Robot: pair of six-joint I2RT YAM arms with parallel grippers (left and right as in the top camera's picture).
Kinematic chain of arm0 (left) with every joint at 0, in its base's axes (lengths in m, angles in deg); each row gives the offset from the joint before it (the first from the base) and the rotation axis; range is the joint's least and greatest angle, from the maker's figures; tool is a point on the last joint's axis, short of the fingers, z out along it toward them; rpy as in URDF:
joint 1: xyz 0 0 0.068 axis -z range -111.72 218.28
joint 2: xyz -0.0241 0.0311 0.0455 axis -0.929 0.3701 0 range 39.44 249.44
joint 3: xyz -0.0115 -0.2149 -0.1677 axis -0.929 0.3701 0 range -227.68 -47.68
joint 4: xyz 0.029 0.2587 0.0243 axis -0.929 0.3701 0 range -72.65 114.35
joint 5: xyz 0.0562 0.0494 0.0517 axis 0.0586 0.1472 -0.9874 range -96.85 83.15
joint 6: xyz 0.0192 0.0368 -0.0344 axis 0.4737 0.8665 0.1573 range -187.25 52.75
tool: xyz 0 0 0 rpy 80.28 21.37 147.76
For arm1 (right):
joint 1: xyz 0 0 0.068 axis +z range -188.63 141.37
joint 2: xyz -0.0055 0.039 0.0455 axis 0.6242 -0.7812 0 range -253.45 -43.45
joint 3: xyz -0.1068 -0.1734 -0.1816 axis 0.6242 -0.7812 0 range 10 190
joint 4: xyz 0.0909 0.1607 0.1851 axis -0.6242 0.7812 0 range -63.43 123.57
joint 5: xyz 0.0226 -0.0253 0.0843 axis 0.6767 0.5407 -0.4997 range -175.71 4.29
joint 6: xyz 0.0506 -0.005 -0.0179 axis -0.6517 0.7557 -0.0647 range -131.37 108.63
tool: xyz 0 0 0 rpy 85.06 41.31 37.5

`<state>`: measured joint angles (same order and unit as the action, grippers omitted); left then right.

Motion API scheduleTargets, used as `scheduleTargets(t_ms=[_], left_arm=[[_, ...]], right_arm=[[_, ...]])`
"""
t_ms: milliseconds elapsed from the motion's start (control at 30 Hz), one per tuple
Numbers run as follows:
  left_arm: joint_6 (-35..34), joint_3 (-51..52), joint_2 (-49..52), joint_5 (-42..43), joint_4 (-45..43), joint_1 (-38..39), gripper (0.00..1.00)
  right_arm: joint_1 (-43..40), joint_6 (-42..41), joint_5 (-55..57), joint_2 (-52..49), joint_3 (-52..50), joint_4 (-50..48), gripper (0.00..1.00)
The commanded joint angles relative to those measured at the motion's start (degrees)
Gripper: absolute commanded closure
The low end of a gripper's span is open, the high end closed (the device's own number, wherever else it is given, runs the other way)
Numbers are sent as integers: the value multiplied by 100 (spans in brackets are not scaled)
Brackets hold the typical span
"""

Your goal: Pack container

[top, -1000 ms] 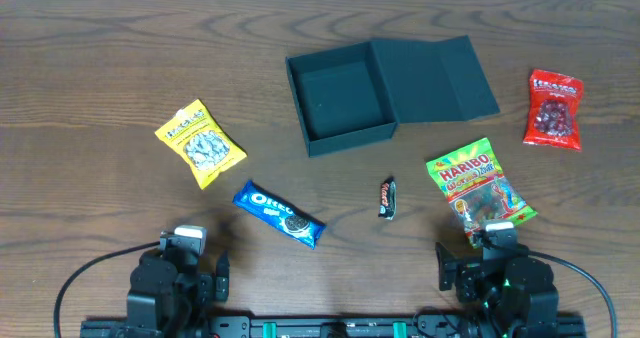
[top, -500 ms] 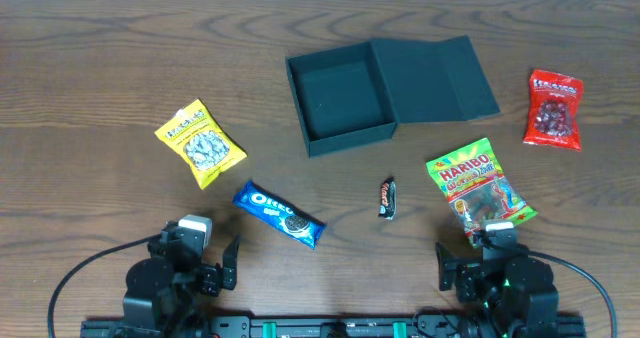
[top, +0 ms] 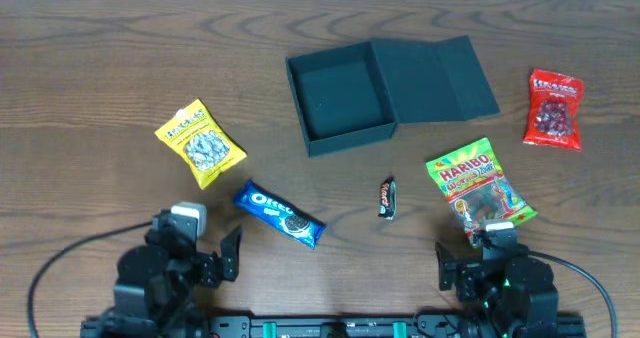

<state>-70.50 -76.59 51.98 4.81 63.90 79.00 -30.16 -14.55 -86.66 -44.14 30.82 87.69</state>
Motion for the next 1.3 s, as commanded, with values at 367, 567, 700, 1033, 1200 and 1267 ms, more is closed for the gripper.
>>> scheduleTargets(t_ms=[367, 567, 700, 1033, 1200, 1267], left_arm=[[-726, -2938, 3794, 903, -529, 17, 5], [-1198, -3202, 4312, 2090, -494, 17, 4], [-1526, -3202, 4524, 2098, -833, 17, 5], [-2820, -4474, 5460, 166, 293, 13, 4], [-2909, -5663, 6387, -229, 1073, 11, 4], [-2909, -6024, 6721, -223, 1298, 13, 4]], right_arm=[[-52, 68, -59, 35, -33, 37, 1], [-52, 70, -61, 35, -33, 37, 1], [-52, 68, -61, 35, -33, 39, 1], [-52, 70, -61, 35, -33, 37, 1], [-52, 70, -61, 35, -33, 39, 1], [-52, 70, -61, 35, -33, 37, 1]])
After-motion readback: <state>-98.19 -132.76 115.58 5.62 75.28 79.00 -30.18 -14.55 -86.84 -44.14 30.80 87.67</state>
